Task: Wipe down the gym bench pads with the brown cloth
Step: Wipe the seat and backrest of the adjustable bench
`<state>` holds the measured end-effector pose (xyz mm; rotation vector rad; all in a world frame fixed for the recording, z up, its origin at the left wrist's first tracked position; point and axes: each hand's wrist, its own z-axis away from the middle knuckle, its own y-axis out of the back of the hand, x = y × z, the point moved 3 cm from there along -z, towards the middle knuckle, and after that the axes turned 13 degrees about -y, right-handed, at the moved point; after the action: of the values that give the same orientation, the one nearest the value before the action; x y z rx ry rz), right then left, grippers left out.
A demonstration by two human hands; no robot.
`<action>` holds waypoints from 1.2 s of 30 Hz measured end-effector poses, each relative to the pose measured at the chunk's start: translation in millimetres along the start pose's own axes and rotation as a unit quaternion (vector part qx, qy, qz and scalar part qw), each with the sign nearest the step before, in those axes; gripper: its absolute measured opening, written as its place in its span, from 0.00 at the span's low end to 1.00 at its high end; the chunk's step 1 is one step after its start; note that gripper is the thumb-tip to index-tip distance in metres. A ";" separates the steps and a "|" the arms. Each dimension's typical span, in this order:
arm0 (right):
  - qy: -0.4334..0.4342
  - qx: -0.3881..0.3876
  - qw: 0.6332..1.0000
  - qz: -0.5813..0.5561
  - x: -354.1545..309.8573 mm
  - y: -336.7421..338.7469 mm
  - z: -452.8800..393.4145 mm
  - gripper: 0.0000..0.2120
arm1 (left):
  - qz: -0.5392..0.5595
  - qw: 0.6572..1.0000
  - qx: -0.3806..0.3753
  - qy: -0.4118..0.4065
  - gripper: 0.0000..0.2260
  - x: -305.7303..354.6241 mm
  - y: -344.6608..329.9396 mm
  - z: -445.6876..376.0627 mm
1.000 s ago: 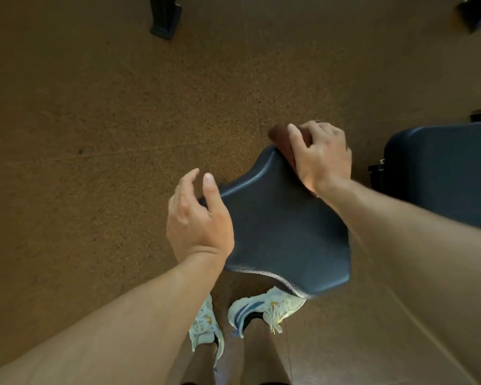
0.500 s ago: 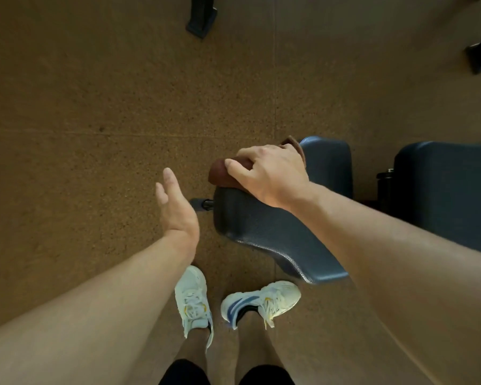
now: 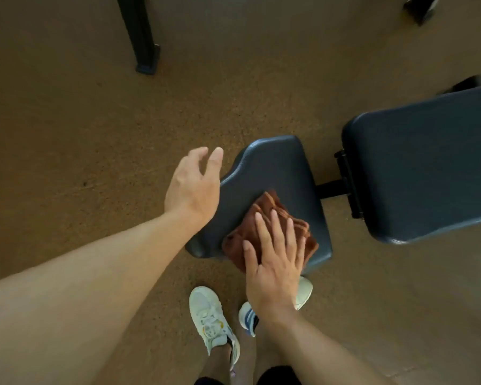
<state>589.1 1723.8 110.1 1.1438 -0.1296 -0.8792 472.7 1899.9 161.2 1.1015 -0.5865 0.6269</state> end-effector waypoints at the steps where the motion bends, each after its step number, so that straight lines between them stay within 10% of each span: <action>1: -0.073 0.001 0.997 -0.005 18.9 -0.2 -1.4 0.30 | -0.060 0.997 -0.046 -0.001 0.29 1.0 -10.3 -1.4; 8: -0.211 -0.029 0.976 -0.038 51.8 13.0 -34.2 0.34 | -0.372 0.921 -0.092 -0.073 0.30 2.9 -45.7 12.4; 20: 0.068 -0.040 0.997 -0.013 -54.7 42.6 -195.9 0.29 | -0.408 0.905 -0.093 -0.071 0.29 -2.1 -50.5 9.2; 28: -0.177 -0.053 0.982 -0.051 86.2 33.0 -42.8 0.26 | -0.396 0.911 -0.089 -0.072 0.28 1.0 -49.4 9.8; 36: 0.073 -0.056 0.996 0.005 -67.9 40.1 -173.2 0.28 | -0.400 0.910 -0.081 -0.075 0.25 -1.2 -49.3 9.0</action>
<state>653.6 1901.6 88.9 1.0963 0.0336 -0.7826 506.1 1875.6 132.9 1.1207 -0.2612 -0.2197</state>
